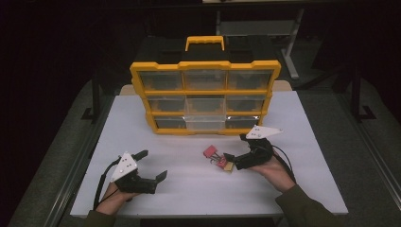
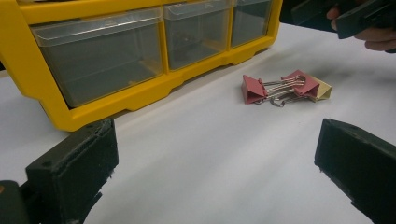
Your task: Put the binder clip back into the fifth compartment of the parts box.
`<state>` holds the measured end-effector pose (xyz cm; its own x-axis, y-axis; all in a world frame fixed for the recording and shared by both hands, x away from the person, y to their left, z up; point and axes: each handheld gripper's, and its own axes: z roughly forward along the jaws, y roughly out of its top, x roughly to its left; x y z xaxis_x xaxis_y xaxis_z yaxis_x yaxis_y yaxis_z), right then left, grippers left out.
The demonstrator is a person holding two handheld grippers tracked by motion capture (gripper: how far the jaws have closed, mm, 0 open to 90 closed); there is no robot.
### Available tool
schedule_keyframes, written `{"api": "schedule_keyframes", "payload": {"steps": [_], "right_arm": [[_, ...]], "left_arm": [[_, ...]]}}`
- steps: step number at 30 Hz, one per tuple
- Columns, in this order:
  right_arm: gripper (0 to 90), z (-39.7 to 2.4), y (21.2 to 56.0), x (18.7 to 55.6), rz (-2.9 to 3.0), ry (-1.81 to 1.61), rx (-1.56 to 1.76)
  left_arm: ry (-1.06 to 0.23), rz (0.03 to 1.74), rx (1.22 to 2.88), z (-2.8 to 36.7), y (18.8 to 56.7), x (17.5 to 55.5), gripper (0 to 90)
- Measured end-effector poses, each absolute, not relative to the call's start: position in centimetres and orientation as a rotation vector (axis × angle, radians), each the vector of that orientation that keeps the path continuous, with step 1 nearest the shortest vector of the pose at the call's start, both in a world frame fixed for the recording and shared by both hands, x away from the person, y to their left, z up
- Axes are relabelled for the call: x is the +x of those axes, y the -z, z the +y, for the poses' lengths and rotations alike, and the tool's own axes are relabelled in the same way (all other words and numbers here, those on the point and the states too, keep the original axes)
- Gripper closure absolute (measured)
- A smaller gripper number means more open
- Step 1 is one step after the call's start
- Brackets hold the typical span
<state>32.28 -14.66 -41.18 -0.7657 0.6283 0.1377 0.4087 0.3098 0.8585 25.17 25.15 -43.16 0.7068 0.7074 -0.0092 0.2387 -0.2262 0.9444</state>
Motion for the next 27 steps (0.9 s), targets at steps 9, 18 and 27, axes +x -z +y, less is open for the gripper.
{"api": "schedule_keyframes", "payload": {"steps": [9, 18, 27], "right_arm": [[13.3, -13.7, 41.4, 33.1, 2.396, -1.458, 0.918], [14.3, -12.4, 41.6, 34.1, 2.407, -1.443, 0.912], [18.1, -11.0, 42.2, 34.7, 2.419, -1.425, 0.929]], "left_arm": [[-0.52, 0.736, 1.803, 25.2, 43.2, 25.2, 0.0], [-0.51, 0.74, 1.802, 25.0, 43.2, 25.1, 0.0], [-0.503, 0.735, 1.798, 25.0, 43.2, 25.1, 0.0]]}}
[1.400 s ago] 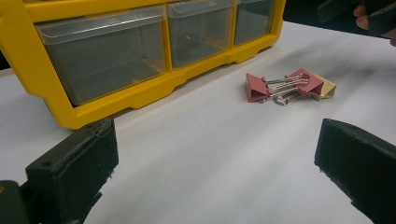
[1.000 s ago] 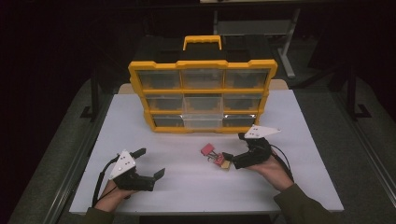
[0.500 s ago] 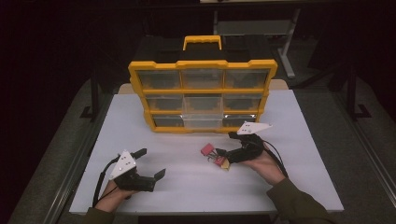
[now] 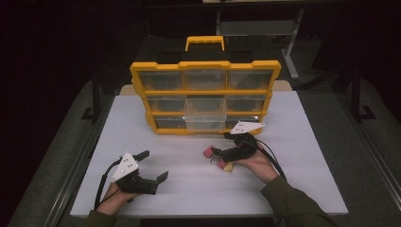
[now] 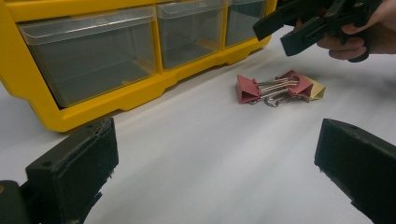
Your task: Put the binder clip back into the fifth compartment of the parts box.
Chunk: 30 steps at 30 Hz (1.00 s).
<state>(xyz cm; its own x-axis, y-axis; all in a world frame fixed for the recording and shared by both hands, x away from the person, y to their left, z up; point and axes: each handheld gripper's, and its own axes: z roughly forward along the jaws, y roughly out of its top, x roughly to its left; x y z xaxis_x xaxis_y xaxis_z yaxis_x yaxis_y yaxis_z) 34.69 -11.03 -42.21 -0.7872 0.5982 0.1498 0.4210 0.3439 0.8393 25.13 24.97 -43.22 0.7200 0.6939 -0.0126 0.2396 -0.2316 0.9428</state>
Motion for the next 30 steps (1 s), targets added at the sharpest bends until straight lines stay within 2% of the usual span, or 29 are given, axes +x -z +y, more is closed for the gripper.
{"api": "schedule_keyframes", "payload": {"steps": [5, 17, 30], "right_arm": [[21.5, -10.4, 42.4, 34.9, 2.432, -1.403, 0.936], [23.0, -9.1, 43.7, 35.0, 2.477, -1.296, 0.946], [31.8, -8.2, 44.4, 35.0, 2.539, -1.214, 0.927]], "left_arm": [[-0.5, 0.736, 1.795, 24.9, 43.2, 25.1, 0.0], [-0.5, 0.726, 1.797, 24.9, 43.1, 25.1, 0.0], [-0.497, 0.725, 1.802, 24.8, 43.1, 25.1, 0.0]]}}
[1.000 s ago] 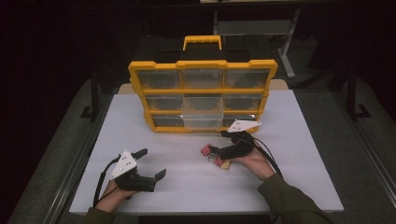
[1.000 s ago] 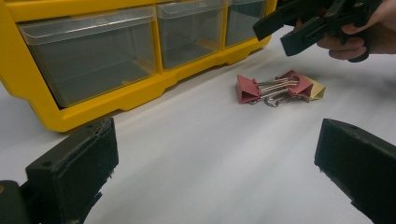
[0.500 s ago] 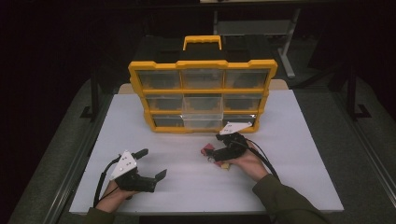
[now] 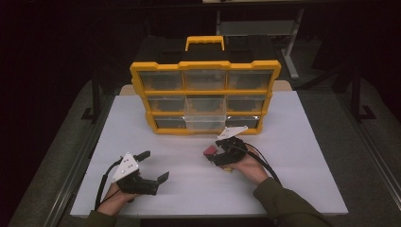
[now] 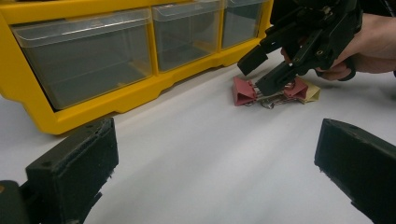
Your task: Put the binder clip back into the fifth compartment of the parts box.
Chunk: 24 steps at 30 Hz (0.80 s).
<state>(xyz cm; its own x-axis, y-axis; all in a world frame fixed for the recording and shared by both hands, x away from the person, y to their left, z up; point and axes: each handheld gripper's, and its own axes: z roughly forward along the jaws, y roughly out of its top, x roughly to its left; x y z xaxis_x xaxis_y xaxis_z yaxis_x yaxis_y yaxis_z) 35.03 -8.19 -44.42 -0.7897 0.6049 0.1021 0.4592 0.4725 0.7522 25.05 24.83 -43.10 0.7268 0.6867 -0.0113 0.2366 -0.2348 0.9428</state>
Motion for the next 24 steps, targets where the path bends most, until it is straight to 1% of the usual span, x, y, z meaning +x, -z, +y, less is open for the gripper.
{"api": "schedule_keyframes", "payload": {"steps": [6, 17, 24], "right_arm": [[36.0, -7.8, 44.49, 35.09, 2.53, -1.204, 0.933], [36.3, -7.79, 44.89, 35.04, 2.541, -1.182, 0.962], [40.0, -7.68, 45.1, 34.79, 2.551, -1.176, 0.963]], "left_arm": [[-0.498, 0.723, 1.796, 24.84, 43.1, 25.05, 0.0], [-0.5, 0.72, 1.8, 24.76, 43.08, 24.99, 0.0], [-0.502, 0.716, 1.808, 24.79, 43.02, 24.96, 0.0]]}}
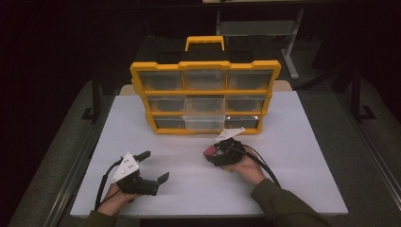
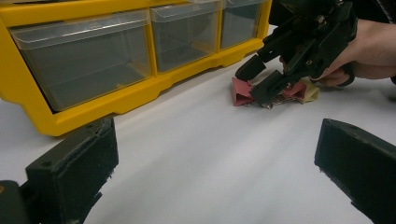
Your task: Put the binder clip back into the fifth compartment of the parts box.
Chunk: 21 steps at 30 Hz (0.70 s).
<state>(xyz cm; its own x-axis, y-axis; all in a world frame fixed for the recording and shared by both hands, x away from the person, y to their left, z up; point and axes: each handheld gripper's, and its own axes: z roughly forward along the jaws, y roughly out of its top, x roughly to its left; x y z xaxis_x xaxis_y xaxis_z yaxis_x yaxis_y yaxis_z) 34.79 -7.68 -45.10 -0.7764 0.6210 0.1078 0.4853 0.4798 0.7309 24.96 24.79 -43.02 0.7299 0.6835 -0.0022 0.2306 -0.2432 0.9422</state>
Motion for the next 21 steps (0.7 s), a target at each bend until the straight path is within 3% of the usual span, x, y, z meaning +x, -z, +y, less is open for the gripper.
{"api": "schedule_keyframes", "payload": {"steps": [11, 21], "right_arm": [[47.2, -7.81, 45.48, 34.71, 2.529, -1.084, 0.905], [48.3, -7.59, 45.16, 34.27, 2.542, -1.166, 0.975]], "left_arm": [[-0.502, 0.716, 1.814, 24.79, 43.0, 24.93, 0.0], [-0.502, 0.717, 1.81, 24.78, 42.98, 24.92, 0.0]]}}
